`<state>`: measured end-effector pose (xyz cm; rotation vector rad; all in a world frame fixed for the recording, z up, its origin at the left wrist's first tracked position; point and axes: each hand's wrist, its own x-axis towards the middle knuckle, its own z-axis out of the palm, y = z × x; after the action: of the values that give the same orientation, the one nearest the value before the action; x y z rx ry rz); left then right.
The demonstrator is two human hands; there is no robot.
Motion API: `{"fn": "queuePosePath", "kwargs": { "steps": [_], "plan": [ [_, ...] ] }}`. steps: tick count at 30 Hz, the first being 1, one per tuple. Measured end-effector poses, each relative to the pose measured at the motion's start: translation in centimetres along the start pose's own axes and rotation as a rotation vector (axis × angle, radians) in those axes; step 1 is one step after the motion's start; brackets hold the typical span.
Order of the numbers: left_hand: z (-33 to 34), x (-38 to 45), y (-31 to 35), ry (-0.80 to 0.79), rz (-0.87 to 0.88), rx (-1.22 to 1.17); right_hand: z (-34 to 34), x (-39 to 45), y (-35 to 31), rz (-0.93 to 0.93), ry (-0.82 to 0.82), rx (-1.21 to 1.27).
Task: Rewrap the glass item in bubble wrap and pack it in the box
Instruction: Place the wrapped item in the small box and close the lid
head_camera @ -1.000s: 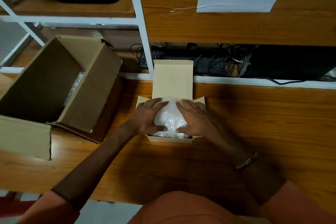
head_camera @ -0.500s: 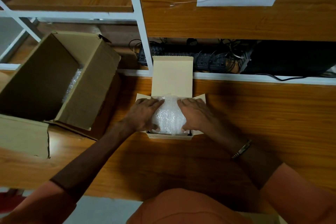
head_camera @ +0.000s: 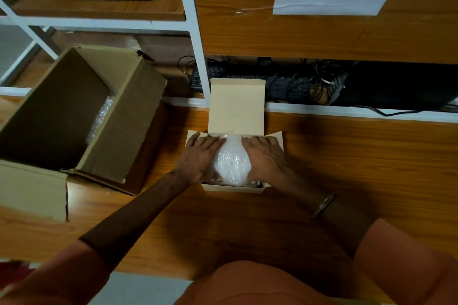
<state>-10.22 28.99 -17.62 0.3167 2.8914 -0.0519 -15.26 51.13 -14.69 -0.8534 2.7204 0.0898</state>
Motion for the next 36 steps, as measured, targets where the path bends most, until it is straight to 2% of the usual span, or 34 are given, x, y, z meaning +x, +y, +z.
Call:
{"fn": "queuePosePath", "kwargs": {
  "steps": [4, 6, 9, 11, 14, 16, 19, 21, 25, 29, 33, 36],
  "plan": [
    [-0.1, -0.8, 1.0, -0.016, -0.033, 0.015, -0.1, -0.7, 0.2, 0.006, -0.005, 0.055],
    [0.2, -1.8, 1.4, 0.063, -0.055, -0.032, 0.1, -1.8, 0.2, 0.04, 0.01, 0.066],
    [-0.2, -3.5, 1.7, 0.188, -0.138, -0.247, 0.2, -3.9, 0.4, 0.166, 0.101, 0.164],
    [-0.6, -4.5, 1.9, 0.25, -0.294, -0.411, -0.2, -5.2, 0.7, 0.287, 0.163, 0.313],
    [-1.4, -5.5, 2.5, 0.377, -0.576, -0.726, -0.5, -6.4, 1.0, 0.416, 0.227, 0.728],
    [-1.8, -6.0, 3.0, 0.448, -0.635, -0.918, -0.4, -6.8, 0.7, 0.446, 0.279, 0.917],
    [-2.1, -6.2, 3.7, 0.539, -0.59, -0.959, -0.6, -6.4, -0.2, 0.47, 0.348, 1.121],
    [-2.6, -6.1, 4.5, 0.551, -0.541, -1.019, -0.6, -6.0, -1.0, 0.43, 0.325, 1.166],
    [-3.0, -6.1, 6.3, 0.437, -0.377, -0.992, 0.5, -5.5, -2.3, 0.319, 0.263, 0.982],
    [-2.1, -5.6, 5.8, 0.455, -0.241, -0.77, 1.1, -4.9, -1.9, 0.262, 0.309, 0.828],
    [-2.7, -4.9, 4.3, 0.387, -0.28, -0.83, 1.1, -3.2, -0.4, 0.296, 0.306, 0.822],
    [-3.3, -4.2, 3.2, 0.309, -0.3, -0.705, 0.7, -2.1, 0.5, 0.32, 0.26, 0.841]
  ]
}}
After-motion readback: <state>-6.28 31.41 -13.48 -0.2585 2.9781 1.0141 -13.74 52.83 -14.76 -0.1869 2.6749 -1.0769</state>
